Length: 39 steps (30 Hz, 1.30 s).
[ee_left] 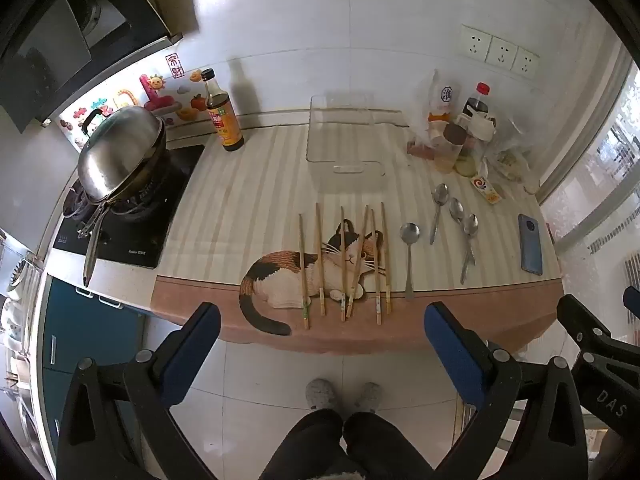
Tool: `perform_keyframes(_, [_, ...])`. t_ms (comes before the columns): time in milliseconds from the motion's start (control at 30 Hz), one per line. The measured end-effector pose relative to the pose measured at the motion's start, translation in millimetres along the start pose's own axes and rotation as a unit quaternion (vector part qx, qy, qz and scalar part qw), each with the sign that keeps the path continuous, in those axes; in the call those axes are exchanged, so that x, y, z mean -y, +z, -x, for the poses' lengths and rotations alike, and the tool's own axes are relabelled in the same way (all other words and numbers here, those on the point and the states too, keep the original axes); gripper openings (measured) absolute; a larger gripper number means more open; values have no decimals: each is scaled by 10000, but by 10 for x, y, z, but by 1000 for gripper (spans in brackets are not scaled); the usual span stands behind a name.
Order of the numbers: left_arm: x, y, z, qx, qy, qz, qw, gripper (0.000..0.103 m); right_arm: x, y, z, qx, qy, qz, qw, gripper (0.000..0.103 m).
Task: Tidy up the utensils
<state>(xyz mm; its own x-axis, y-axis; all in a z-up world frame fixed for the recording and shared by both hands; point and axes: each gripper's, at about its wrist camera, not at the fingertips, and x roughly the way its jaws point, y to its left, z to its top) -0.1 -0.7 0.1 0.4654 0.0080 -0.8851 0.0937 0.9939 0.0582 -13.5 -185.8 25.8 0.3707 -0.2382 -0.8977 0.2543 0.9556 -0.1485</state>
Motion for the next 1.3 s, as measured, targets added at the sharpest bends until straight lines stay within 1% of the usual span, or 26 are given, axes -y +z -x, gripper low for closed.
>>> perform_keyframes(233, [69, 11, -5, 16, 8, -43, 10000, 103, 11, -2, 2, 28, -46, -4, 10000, 103])
perform_keyframes(267, [11, 2, -5, 10, -23, 6, 10000, 103, 13, -2, 1, 31, -48, -5, 10000, 103])
perform_keyframes(533, [32, 75, -49, 16, -29, 4, 10000, 103, 21, -49, 15, 40, -47, 8, 10000, 103])
perform_keyframes(567, [13, -9, 2, 58, -17, 17, 10000, 103, 21, -54, 16, 40, -60, 13, 10000, 103])
perform_keyframes(667, [26, -10, -5, 59, -21, 21, 10000, 103, 42, -54, 21, 45, -54, 7, 10000, 103])
perform_keyframes(700, [5, 8, 57, 65, -22, 20, 10000, 103, 40, -58, 12, 53, -65, 11, 10000, 103])
perform_keyframes(800, [1, 35, 106, 60, -30, 12, 10000, 103, 56, -61, 87, 43, -60, 0, 10000, 103])
perform_keyframes(967, [25, 98, 178, 55, -45, 8, 10000, 103, 60, -63, 73, 61, -58, 3, 10000, 103])
perform_keyframes(1033, [38, 60, 184, 70, -33, 21, 10000, 103, 49, -85, 60, 74, -57, 16, 10000, 103])
perform_keyframes(1133, [68, 107, 221, 74, -25, 25, 10000, 103, 63, -37, 78, 96, -65, 20, 9999, 103])
perform_keyframes(1167, [43, 57, 199, 94, -28, 23, 9999, 103, 68, -32, 79, 99, -68, 22, 9999, 103])
perform_keyframes(1300, [92, 96, 182, 103, -28, 48, 9999, 103, 84, -25, 117, 101, -77, 23, 9999, 103])
